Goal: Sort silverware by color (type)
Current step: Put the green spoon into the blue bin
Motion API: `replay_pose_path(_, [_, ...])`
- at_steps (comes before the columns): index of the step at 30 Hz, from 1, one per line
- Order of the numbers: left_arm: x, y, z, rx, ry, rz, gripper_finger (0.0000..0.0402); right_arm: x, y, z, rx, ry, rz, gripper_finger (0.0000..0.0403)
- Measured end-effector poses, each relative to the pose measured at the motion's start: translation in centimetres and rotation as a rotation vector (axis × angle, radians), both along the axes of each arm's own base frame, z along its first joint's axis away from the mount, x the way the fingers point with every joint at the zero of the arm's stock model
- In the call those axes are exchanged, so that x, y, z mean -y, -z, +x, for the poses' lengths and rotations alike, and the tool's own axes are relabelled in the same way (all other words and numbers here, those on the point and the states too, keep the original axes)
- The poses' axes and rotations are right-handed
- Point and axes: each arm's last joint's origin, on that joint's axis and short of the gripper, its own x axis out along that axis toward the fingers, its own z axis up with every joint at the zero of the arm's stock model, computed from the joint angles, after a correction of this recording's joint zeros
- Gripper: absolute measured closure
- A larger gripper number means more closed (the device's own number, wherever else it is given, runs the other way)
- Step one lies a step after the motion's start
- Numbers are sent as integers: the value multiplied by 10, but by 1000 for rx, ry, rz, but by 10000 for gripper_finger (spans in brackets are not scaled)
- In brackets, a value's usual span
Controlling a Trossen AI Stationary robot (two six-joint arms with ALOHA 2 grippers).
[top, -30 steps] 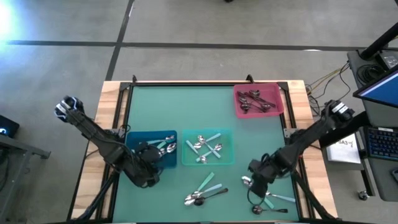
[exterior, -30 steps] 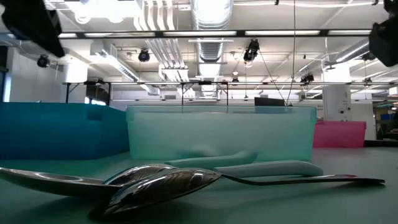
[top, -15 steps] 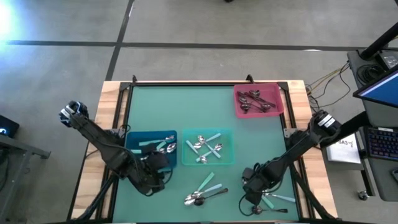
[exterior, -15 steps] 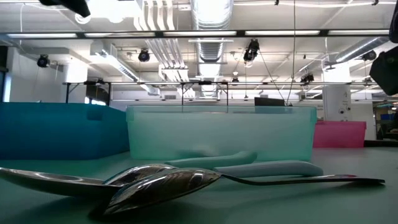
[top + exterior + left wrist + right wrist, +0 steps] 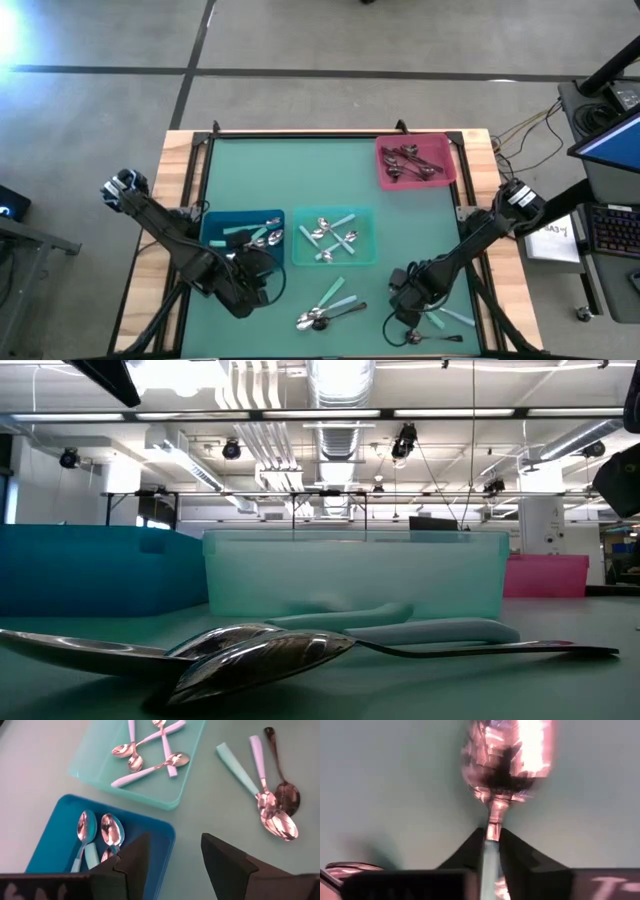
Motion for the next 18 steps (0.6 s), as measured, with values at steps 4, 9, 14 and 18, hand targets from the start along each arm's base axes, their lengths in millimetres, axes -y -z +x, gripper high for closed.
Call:
replay_pose_path(4, [0,3,0,3,-6,-5,238,1,-3,0,10,-14,7,380])
replay_pose_path(9, [2,4,3,24,21,-11,238,8,-24,3,74,-15,60,382])
replay_pose_path(14, [7,6,11,102,66,-49,238,24,-62,14,342,2,-16,383])
replay_pose_path(18, [12,11,20,190,133,-81,238,32,-97,27,557,-56,-53,384])
